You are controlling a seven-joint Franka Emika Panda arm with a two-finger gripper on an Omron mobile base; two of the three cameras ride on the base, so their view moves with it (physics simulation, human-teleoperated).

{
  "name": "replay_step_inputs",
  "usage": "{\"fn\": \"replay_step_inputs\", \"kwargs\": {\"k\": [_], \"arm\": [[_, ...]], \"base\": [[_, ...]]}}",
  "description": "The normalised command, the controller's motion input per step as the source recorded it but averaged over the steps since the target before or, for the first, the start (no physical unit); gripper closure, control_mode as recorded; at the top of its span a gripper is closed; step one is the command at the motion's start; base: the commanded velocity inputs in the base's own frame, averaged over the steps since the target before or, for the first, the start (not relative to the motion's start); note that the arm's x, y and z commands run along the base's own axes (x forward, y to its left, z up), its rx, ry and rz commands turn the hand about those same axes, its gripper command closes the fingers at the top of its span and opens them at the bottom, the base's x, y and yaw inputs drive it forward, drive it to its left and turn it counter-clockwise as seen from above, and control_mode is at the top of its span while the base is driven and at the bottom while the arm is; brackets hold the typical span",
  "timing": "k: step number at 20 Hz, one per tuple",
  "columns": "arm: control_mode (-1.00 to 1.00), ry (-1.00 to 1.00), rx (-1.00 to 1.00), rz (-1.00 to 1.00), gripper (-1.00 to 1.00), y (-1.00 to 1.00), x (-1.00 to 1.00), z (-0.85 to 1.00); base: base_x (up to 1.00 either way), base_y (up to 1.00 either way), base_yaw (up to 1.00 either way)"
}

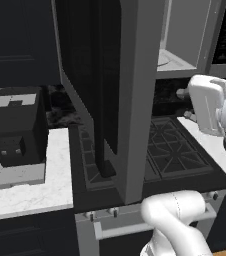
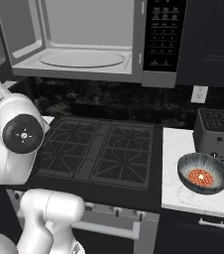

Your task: Open the microwave, place the bowl with waffle inside the microwave, then close the microwave door and turn it on.

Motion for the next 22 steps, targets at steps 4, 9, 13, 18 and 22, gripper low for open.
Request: {"fn": "replay_step_inputs", "kwargs": {"k": [4,9,13,18,22], "arm": [[-1.0,0.1,-0.07,-0.37,-1.0,-1.0,0.42,-0.6],[-1.0,0.07,-0.04,-0.35,-1.0,-1.0,0.4,-0.59],[-1.0,0.14,-0.03,-0.38,-1.0,-1.0,0.32,-0.52],[-1.0,0.18,-0.04,-0.4,-1.0,-1.0,0.33,-0.43],[-1.0,0.35,-0.07,-0.41,-1.0,-1.0,0.34,-0.14]], "base": [[0.0,0.0,0.0],[0.0,0.0,0.0],[0.0,0.0,0.0],[0.0,0.0,0.0],[0.0,0.0,0.0]]}}
